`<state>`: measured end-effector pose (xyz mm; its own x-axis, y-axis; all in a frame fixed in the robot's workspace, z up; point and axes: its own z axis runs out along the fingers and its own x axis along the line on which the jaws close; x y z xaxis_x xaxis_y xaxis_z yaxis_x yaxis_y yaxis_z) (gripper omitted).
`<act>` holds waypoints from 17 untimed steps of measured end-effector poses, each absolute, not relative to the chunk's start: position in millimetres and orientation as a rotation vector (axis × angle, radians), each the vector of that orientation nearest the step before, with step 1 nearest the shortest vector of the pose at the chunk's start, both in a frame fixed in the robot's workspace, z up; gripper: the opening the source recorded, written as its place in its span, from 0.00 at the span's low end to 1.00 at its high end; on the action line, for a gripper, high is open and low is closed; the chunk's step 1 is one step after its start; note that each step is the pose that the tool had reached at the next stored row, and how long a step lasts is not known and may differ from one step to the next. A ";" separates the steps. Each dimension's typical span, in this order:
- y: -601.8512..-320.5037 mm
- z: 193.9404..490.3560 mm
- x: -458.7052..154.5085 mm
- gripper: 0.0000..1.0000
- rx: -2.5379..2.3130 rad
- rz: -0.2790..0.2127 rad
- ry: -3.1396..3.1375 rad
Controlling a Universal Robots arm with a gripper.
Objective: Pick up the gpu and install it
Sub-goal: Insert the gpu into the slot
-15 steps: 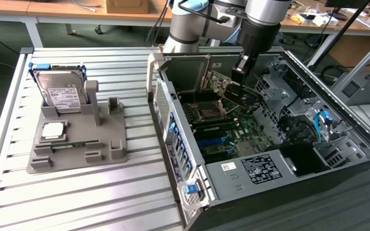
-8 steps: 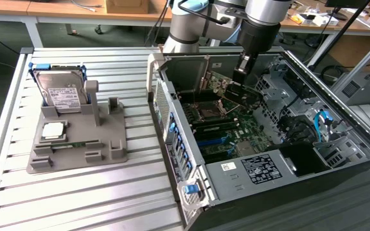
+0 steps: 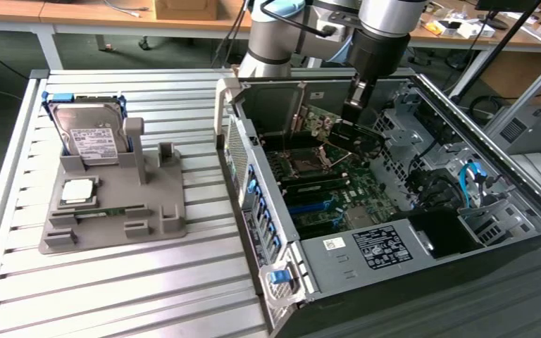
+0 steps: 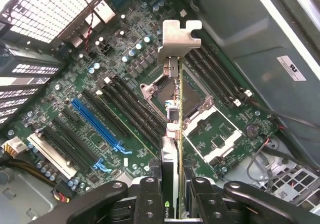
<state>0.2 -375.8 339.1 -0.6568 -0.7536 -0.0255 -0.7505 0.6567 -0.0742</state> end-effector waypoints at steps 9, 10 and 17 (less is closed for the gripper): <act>-375.8 339.1 0.2 0.27 -1.346 -0.086 2.776; -375.8 339.1 0.2 0.27 -1.353 -0.086 2.773; -375.8 339.1 0.1 0.27 -1.400 -0.084 2.748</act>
<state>0.1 -375.8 339.1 -0.5870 -0.8092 -0.0255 -0.8061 0.5871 -0.0742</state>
